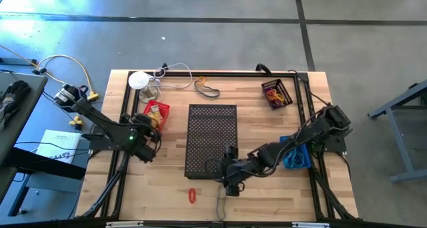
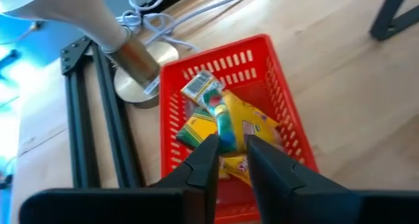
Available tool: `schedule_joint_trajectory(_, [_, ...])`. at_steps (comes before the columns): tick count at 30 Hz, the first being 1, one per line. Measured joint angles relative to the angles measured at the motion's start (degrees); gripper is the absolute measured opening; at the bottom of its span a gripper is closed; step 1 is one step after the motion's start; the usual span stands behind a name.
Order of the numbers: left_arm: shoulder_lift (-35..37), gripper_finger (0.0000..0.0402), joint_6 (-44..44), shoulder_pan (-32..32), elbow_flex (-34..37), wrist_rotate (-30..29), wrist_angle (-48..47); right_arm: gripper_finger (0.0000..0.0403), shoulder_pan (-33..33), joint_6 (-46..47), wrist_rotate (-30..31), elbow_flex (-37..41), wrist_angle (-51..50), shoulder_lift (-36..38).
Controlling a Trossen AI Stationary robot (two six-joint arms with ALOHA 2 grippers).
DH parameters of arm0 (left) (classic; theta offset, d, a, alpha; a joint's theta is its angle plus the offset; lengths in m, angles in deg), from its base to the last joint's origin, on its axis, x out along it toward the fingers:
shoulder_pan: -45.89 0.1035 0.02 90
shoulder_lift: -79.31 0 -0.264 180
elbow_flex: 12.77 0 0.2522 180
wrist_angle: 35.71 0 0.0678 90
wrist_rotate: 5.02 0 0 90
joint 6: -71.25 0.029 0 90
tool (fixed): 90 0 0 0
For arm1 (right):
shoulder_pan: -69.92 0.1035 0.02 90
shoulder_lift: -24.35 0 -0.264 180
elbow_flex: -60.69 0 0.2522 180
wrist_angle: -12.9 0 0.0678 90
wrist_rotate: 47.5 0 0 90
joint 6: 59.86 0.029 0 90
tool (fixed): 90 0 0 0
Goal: Pick & Place Office Desk Supplies
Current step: Put the yellow crayon box into the red bin, then put the orange spring keychain into the black bin
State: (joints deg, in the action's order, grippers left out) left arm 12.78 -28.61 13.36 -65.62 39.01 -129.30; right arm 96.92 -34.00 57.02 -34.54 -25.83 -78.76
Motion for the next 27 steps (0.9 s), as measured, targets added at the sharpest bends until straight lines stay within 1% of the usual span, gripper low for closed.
schedule_joint_trajectory(3, [-1.58, 0.0084, 0.76, 1.26, 0.0, -0.77, -0.03, 0.0277, 0.96, 0.01, 0.12, 0.0, 1.07, 0.0])
schedule_joint_trajectory(10, [-1.8, 0.0111, 2.87, 2.72, -1.07, -8.15, -1.34, 0.0277, 2.8, 0.01, 0.2, 0.0, 3.01, 0.0])
schedule_joint_trajectory(13, [-1.8, 0.0115, 6.36, 4.25, -1.07, -10.68, -1.42, 0.0277, 3.36, 0.01, 0.34, 0.0, 3.5, 0.0])
schedule_joint_trajectory(16, [-1.8, 0.0115, 7.41, 5.34, -1.14, -11.32, -1.39, 0.0277, 3.5, 0.7, 0.36, 0.0, 4.01, 0.0])
schedule_joint_trajectory(19, [-1.8, 0.0116, 7.59, 4.14, -2.76, -10.76, -0.73, 0.0277, 3.48, 2.17, 0.36, 0.0, 3.88, 0.0])
schedule_joint_trajectory(21, [-1.8, 0.0116, 9.35, 2.05, -5.37, -8.88, 0.8, 0.0277, 3.5, 2.41, 0.32, 0.0, 3.8, 0.0])
schedule_joint_trajectory(25, [-1.8, 0.0116, 22.38, -2.95, -13.31, -3.13, 7.44, 0.0277, 3.9, 2.46, 0.14, 0.0, 3.73, 0.0])
schedule_joint_trajectory(27, [-1.78, 0.0116, 29.18, -5.98, -15.91, -1.02, 12.76, 0.0277, 4.24, 2.96, 0.28, 0.0, 3.71, 0.0])
